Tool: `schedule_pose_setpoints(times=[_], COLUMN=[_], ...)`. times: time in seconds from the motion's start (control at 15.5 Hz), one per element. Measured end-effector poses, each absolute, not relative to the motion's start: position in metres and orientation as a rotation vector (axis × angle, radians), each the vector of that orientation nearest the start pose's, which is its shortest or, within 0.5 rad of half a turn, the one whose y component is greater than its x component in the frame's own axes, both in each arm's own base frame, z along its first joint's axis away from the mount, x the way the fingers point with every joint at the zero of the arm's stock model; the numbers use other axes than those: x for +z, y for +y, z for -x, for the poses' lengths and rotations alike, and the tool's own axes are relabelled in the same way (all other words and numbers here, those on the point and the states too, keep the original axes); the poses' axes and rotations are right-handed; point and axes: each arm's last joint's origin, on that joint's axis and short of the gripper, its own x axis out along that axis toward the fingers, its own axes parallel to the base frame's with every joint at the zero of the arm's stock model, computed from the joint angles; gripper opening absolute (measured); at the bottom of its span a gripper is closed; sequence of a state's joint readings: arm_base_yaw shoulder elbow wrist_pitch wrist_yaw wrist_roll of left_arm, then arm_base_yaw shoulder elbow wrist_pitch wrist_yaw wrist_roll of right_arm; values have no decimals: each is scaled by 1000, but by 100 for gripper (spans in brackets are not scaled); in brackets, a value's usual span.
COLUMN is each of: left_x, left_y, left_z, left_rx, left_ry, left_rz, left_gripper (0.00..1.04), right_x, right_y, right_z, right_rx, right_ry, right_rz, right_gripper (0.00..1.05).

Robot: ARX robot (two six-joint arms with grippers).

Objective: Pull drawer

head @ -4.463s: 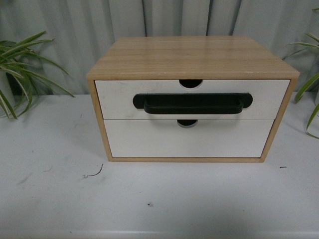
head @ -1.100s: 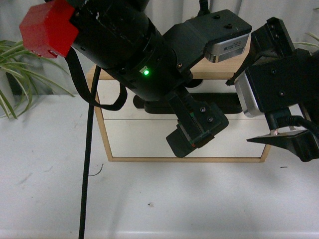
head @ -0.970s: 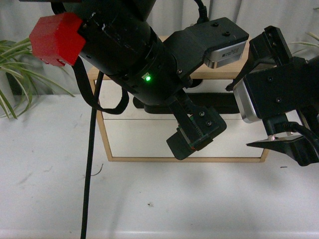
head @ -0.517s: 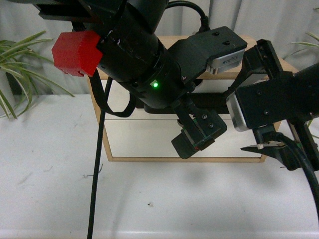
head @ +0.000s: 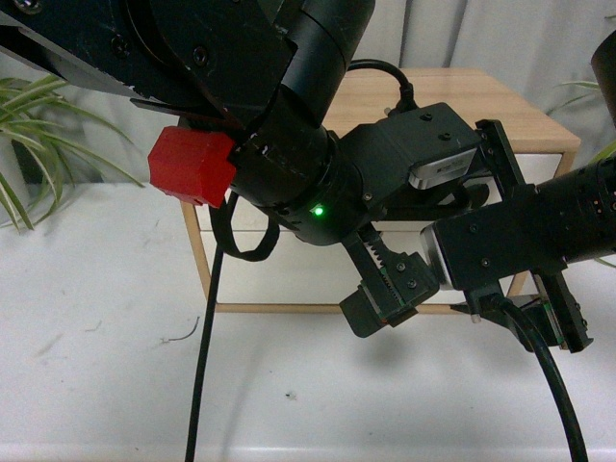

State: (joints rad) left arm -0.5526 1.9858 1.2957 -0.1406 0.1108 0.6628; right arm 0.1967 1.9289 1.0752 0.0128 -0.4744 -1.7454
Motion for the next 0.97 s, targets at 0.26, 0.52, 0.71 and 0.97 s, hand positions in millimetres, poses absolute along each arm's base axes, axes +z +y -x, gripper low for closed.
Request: schedule_pose_setpoints(times=[0.26, 0.52, 0.71, 0.97], left_x=[162, 161, 160, 154], left_y=[-223, -223, -223, -217], left_z=[-353, -352, -352, -306], left_rx=[-886, -889, -892, -940], left_ry=[589, 584, 581, 555], left_rz=[-789, -794, -792, -724], left_gripper=[98, 98, 98, 98], right_x=[133, 132, 132, 134], right_y=[87, 87, 86, 77], right_z=[-369, -367, -366, -312], right_rx=[1168, 1170, 1169, 1190], right_ry=[72, 74, 75, 120], right_rz=[1450, 1449, 1450, 1306], right_gripper=[98, 98, 98, 98])
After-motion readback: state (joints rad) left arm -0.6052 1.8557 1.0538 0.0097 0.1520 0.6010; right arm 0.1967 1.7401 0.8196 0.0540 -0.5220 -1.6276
